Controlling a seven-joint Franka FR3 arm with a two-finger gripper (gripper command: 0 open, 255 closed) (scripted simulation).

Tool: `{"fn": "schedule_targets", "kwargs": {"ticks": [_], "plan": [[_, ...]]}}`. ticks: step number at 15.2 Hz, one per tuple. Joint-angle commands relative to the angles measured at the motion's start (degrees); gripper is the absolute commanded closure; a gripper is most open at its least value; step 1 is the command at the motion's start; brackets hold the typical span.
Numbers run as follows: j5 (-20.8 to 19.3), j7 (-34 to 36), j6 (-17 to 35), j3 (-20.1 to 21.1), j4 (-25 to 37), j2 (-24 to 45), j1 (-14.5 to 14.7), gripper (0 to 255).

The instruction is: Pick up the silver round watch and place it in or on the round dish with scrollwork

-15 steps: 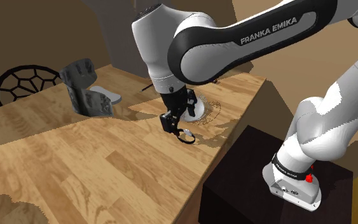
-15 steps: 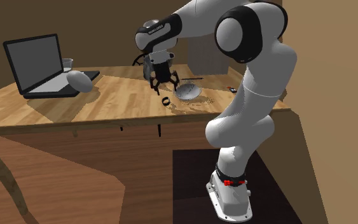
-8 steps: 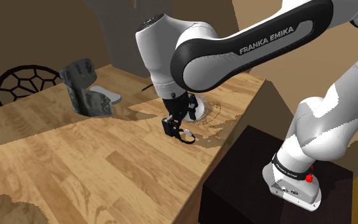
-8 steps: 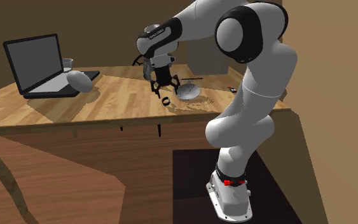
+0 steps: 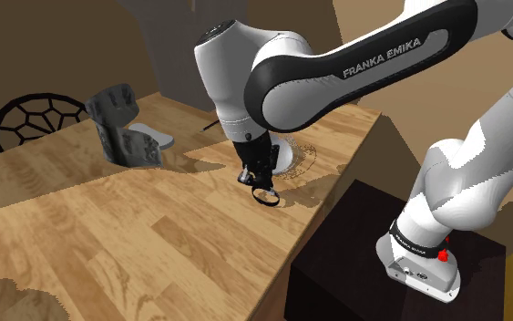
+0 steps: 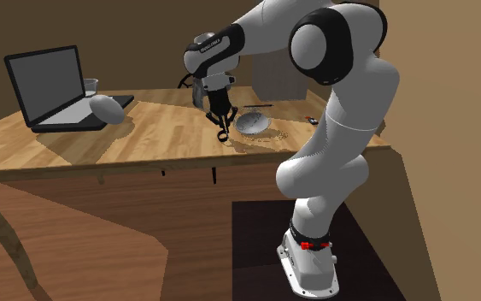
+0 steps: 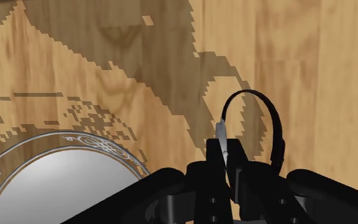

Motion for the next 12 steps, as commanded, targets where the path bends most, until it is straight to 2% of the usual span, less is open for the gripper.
{"fn": "schedule_targets", "kwargs": {"ticks": [1,5,12], "plan": [[0.0,0.0,0.0,0.0,0.0,0.0,0.0,255],[0.0,0.0,0.0,0.0,0.0,0.0,0.0,255],[0.1,-0.5,-5.4,-0.4,4.6,-0.9,-0.1,255]]}}
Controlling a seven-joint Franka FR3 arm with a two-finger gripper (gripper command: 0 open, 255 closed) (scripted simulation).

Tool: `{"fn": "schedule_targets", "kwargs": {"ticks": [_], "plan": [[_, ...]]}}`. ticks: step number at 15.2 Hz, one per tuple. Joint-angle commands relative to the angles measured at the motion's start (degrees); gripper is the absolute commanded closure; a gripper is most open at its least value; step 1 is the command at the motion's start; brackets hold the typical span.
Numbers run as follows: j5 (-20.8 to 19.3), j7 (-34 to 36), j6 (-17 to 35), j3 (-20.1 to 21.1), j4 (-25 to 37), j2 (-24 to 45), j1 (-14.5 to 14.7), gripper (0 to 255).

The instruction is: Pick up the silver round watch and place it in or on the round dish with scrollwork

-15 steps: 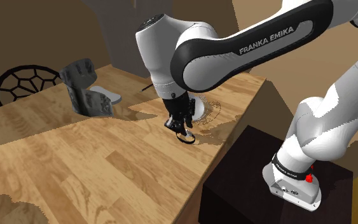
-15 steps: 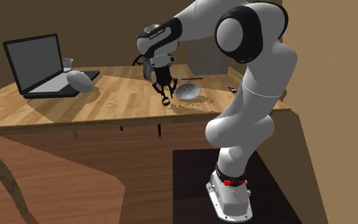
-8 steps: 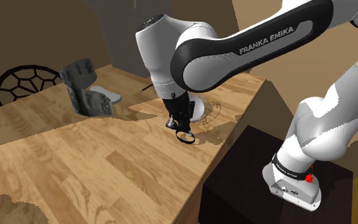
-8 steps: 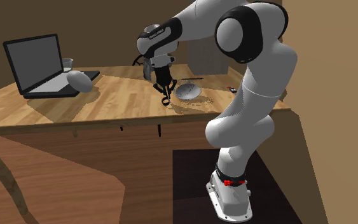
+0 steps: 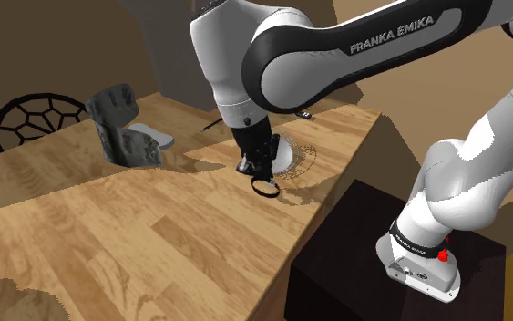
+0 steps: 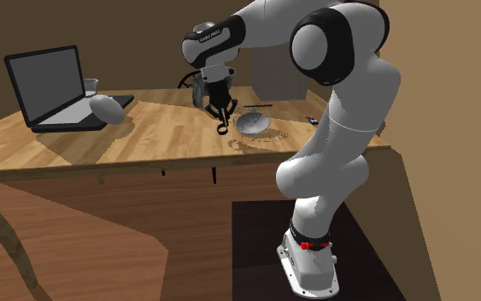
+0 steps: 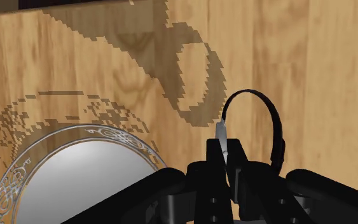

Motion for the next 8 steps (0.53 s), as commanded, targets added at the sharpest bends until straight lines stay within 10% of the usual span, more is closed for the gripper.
{"fn": "schedule_targets", "kwargs": {"ticks": [1,8], "plan": [[0.0,-0.2,-1.8,-0.1,1.6,-0.2,0.0,255],[-0.1,-0.5,-7.2,-0.4,6.9,-0.3,-0.2,255]]}}
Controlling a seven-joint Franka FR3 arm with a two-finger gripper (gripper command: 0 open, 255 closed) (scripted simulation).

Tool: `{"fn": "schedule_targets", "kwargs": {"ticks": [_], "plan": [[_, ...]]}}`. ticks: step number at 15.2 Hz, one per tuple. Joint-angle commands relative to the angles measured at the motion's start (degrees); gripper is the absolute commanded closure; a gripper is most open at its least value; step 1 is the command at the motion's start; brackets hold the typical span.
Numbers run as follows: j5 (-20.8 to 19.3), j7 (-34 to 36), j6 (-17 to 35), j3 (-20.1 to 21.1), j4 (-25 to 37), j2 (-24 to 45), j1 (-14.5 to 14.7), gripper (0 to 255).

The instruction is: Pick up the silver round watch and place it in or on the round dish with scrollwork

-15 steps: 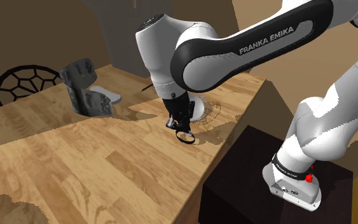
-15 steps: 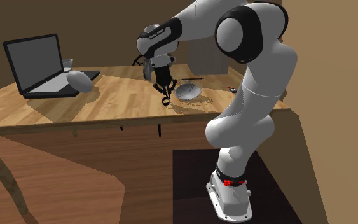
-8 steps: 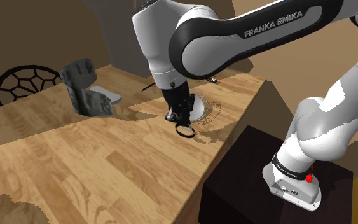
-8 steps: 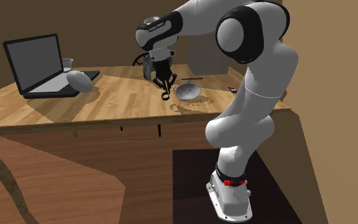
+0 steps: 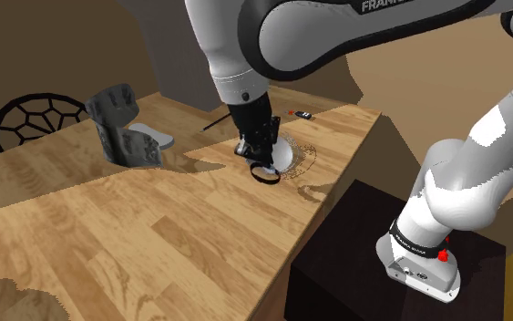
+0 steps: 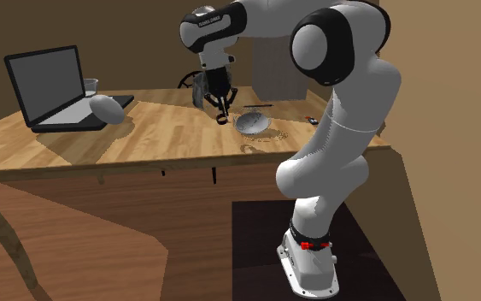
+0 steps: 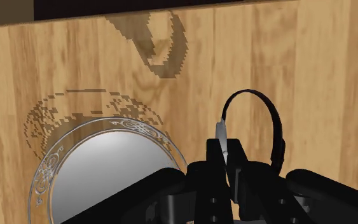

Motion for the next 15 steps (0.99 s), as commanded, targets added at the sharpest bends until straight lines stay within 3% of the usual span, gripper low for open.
{"fn": "schedule_targets", "kwargs": {"ticks": [1,9,15], "plan": [[0.0,-0.1,-1.6,-0.1,1.6,0.0,0.0,255],[-0.4,-0.1,-7.3,-0.2,7.9,0.7,-0.2,255],[-3.6,-8.2,-8.1,-5.1,10.2,1.9,-3.6,255]]}}
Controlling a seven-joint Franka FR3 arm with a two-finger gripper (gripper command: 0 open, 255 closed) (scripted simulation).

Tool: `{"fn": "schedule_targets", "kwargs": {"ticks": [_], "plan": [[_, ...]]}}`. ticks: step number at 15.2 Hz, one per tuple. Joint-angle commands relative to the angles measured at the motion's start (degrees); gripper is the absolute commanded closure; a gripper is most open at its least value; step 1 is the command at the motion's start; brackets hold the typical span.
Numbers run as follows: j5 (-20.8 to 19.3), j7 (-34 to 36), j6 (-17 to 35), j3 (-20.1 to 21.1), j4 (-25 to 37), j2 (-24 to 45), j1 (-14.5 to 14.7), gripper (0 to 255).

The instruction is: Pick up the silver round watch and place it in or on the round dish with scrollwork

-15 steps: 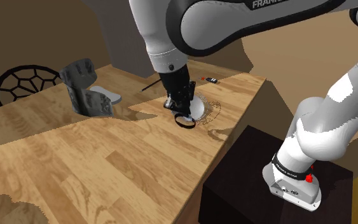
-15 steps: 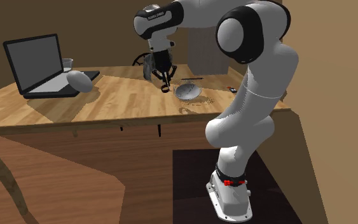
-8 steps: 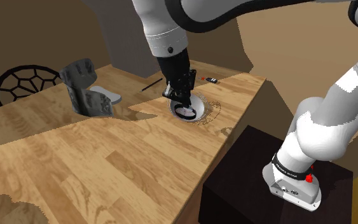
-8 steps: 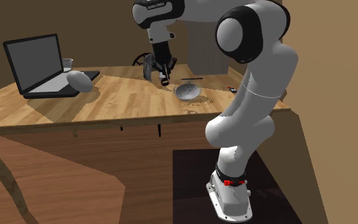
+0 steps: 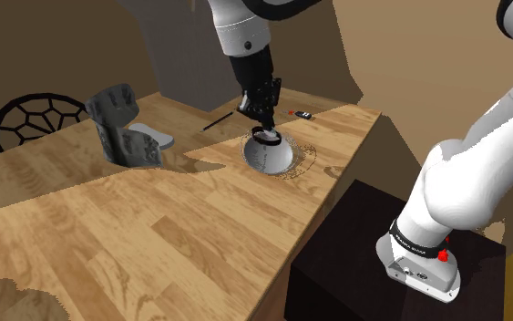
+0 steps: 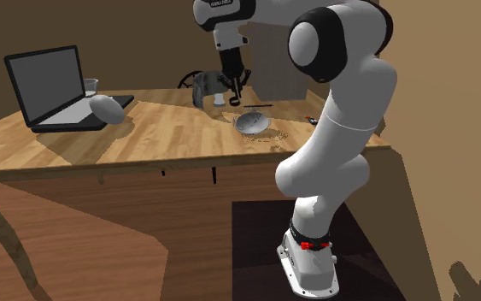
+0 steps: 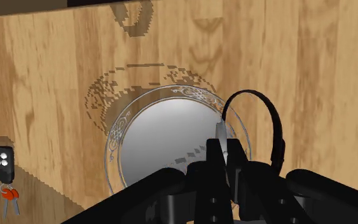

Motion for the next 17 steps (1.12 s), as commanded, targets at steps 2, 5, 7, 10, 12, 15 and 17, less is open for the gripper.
{"fn": "schedule_targets", "kwargs": {"ticks": [2,5,7,10,12,15,17], "plan": [[-1.8,-4.0,-0.6,-2.3,2.3,1.5,-1.7,255],[-3.4,-7.8,-1.0,-4.5,4.8,3.3,-3.4,255],[-4.2,-9.6,-0.5,-5.5,5.3,4.2,-4.3,255],[-4.1,-9.5,1.9,-5.6,2.4,3.7,-4.2,255],[-4.0,-9.3,3.5,-5.6,0.6,3.4,-4.2,255],[-3.9,-9.1,5.8,-5.6,-2.1,3.1,-4.2,255],[-3.8,-9.0,7.3,-5.6,-3.7,2.9,-4.2,255]]}}
